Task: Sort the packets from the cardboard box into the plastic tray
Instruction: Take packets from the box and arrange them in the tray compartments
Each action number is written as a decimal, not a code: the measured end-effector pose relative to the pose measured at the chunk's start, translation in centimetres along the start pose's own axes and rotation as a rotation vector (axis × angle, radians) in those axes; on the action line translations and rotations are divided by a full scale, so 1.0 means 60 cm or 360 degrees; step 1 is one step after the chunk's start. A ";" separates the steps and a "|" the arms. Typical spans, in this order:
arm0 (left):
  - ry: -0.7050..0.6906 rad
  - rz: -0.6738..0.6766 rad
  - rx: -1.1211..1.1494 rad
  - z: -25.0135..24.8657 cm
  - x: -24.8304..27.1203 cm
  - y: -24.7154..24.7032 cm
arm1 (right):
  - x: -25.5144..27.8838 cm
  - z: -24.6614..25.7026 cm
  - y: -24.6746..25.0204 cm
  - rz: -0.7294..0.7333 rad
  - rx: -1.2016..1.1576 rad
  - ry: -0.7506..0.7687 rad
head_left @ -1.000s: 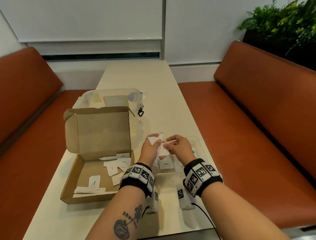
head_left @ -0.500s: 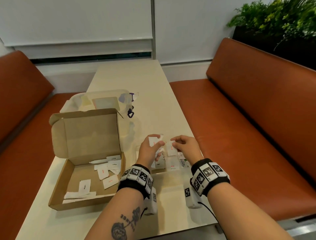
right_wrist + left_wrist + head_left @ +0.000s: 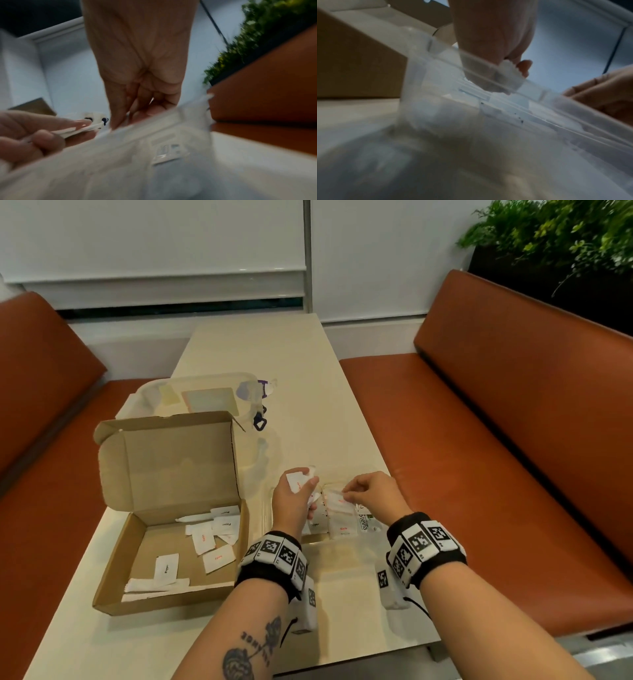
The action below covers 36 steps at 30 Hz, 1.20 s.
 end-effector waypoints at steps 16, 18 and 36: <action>0.0039 0.0035 -0.0009 0.034 -0.002 -0.001 | 0.009 -0.032 -0.052 0.0180 0.0636 0.0066; 0.0049 0.0038 0.0008 0.034 -0.003 -0.001 | 0.010 -0.032 -0.056 0.0206 0.0655 0.0080; 0.0120 0.0092 0.0091 0.035 -0.002 -0.006 | 0.004 -0.036 -0.071 0.0268 0.0782 0.0103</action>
Point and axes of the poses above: each hand's wrist, its own x-axis away from the middle knuckle, its own y-axis out of the back of the hand, z = x × y, the point moved 9 cm from there along -x, towards the middle knuckle, and after that the axes turned 4 degrees about -x, right-handed, at the moved point
